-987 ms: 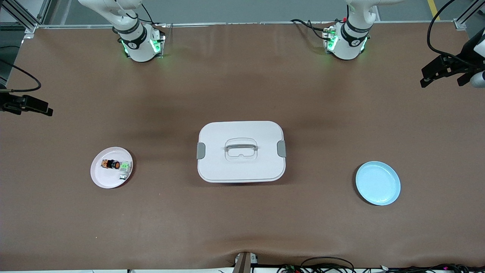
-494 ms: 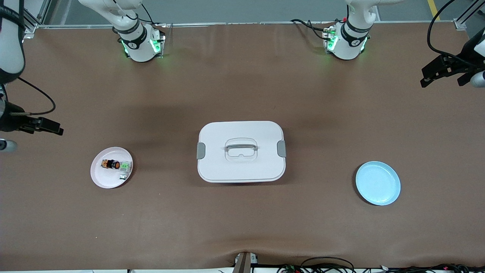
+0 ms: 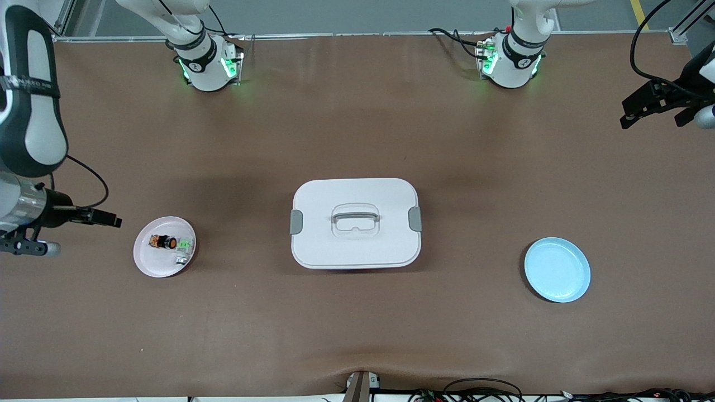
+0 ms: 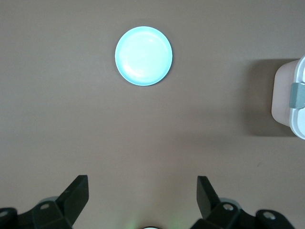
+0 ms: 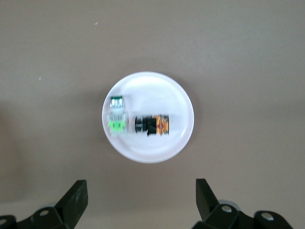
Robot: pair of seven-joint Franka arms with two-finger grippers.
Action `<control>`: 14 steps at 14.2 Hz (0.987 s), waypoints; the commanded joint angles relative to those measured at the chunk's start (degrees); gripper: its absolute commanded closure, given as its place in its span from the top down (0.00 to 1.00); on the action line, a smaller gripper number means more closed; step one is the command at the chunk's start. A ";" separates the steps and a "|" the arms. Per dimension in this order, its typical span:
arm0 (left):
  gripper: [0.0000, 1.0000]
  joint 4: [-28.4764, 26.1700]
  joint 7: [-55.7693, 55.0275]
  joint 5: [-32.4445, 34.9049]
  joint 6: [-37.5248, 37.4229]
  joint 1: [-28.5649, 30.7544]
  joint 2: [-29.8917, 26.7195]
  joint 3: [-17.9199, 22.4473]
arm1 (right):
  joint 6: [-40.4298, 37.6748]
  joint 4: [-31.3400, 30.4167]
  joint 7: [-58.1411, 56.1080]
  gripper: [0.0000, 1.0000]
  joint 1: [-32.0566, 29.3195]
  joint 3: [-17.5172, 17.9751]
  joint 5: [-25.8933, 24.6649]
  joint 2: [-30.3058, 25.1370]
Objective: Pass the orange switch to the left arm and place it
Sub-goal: 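Move the right gripper down over the orange switch on the white plate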
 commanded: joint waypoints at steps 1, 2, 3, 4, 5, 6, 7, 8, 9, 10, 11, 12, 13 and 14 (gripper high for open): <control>1.00 0.96 0.00 0.98 -1.10 -0.01 0.09 -0.17 | 6.03 -2.52 -1.10 1.00 -0.35 0.39 1.10 1.74; 1.00 0.96 0.00 0.98 -1.10 -0.01 0.01 -0.17 | 9.01 -2.96 -1.89 1.00 0.18 0.47 1.01 3.32; 1.00 0.96 0.00 0.98 -1.10 -0.01 0.01 -0.17 | 11.83 -3.66 -1.98 1.00 0.53 0.47 0.92 4.73; 1.00 0.96 0.00 0.98 -1.10 -0.01 0.01 -0.17 | 15.42 -4.89 -1.98 1.00 0.88 0.47 0.92 5.79; 1.00 0.96 0.00 0.98 -1.10 -0.01 0.01 -0.17 | 19.20 -6.55 -1.98 1.00 0.97 0.47 0.92 6.84; 1.00 0.96 0.00 0.98 -1.10 -0.01 0.09 -0.17 | 22.63 -7.96 -2.07 1.00 0.97 0.47 0.92 7.81; 1.00 0.96 0.00 0.98 -1.10 -0.01 0.09 -0.35 | 25.01 -9.28 -1.98 1.00 1.06 0.56 1.01 8.34; 1.00 0.96 0.09 0.98 -1.18 -0.01 0.01 -0.35 | 26.26 -10.08 -1.98 1.00 1.41 0.56 1.01 8.78; 1.00 0.96 0.17 1.06 -1.19 -0.01 -0.08 -0.35 | 26.36 -10.17 -1.98 1.00 1.41 0.56 1.01 9.31; 1.00 0.96 0.26 1.06 -1.19 -0.01 -0.17 -0.35 | 26.79 -10.43 -2.07 1.00 1.41 0.56 1.01 9.83; 1.00 0.96 0.26 1.06 -1.19 -0.01 -0.17 -0.35 | 28.54 -11.39 -1.98 1.00 1.33 0.56 1.09 10.36; 1.00 0.96 0.26 1.06 -1.19 -0.01 -0.08 -0.44 | 31.25 -12.80 -1.90 1.00 1.32 0.56 1.09 10.63; 1.00 0.96 0.26 1.06 -1.19 -0.09 0.09 -0.52 | 32.85 -13.59 -1.90 1.00 1.32 0.65 1.18 11.24; 1.00 0.96 0.09 1.06 -1.19 -0.18 0.18 -0.61 | 33.21 -13.77 -1.90 1.00 1.32 0.65 1.27 11.68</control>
